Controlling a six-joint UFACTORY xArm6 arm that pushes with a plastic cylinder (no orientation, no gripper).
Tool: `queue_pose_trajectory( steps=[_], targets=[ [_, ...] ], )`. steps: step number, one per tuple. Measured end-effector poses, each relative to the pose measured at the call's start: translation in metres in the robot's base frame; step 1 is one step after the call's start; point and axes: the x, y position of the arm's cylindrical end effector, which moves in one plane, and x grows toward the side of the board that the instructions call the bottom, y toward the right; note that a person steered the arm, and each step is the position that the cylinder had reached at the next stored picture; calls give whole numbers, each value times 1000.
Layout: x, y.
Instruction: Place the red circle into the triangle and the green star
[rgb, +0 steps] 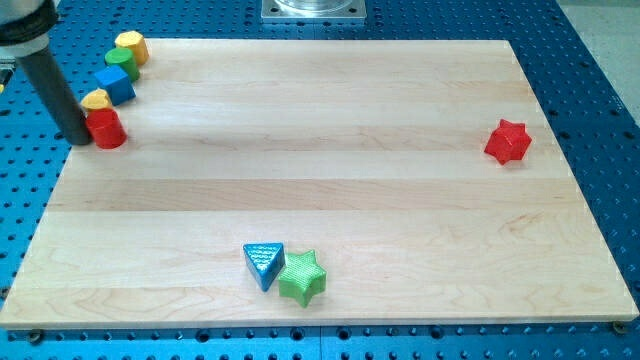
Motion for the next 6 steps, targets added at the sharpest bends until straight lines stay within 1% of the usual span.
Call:
queue_pose_trajectory(
  steps=[1,2,3,4,6],
  targets=[
    [-4,44],
    [34,150],
    [92,205],
    [63,210],
    [148,247]
  ],
)
